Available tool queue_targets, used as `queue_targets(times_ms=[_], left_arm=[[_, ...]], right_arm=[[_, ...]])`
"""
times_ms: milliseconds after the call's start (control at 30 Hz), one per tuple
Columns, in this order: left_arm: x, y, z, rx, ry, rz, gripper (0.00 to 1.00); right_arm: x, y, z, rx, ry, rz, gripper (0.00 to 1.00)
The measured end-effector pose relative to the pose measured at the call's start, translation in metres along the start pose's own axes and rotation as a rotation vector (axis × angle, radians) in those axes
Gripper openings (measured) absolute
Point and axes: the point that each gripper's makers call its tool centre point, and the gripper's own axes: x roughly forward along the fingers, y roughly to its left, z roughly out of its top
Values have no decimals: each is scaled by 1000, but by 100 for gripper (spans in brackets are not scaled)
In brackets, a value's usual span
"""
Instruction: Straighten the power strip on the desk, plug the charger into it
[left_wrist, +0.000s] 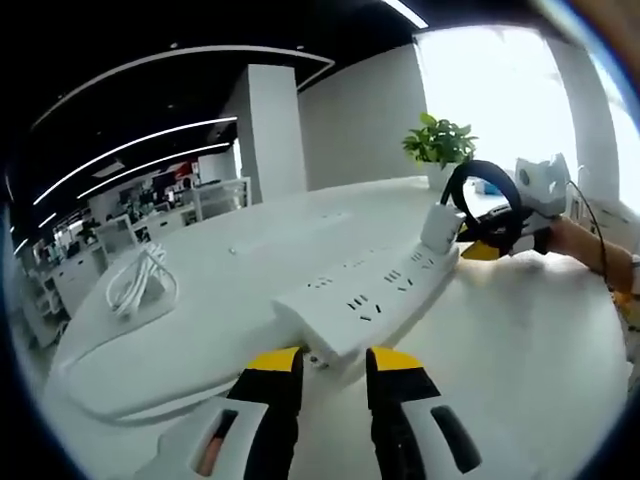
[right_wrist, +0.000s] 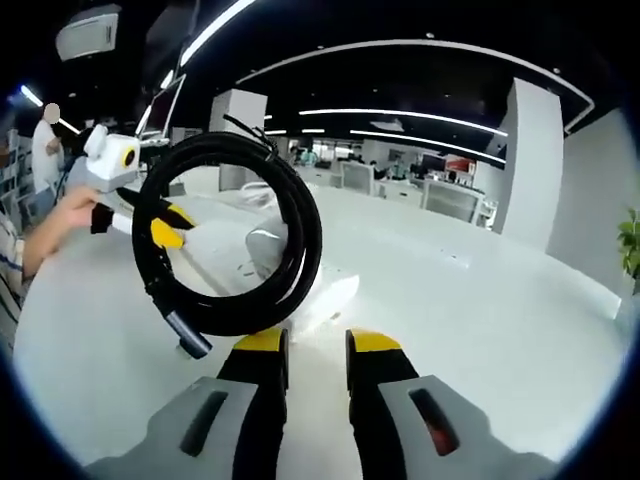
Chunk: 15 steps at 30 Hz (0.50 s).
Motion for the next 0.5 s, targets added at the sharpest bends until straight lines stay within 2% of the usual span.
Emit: queue_targets(times_ms=[167, 300, 400, 500], left_arm=[[-4, 4, -2, 7, 3, 20, 26], [-11, 7, -3, 5, -1, 35, 26], [-18, 10, -5, 13, -4, 60, 26], [-25, 10, -7, 6, -10, 69, 26]], right_arm=[[-6, -7, 2, 44, -31, -32, 22], [-9, -10, -1, 68, -24, -53, 22], [-14, -12, -3, 69, -16, -80, 22], [-21, -13, -4, 25, -5, -115, 22]])
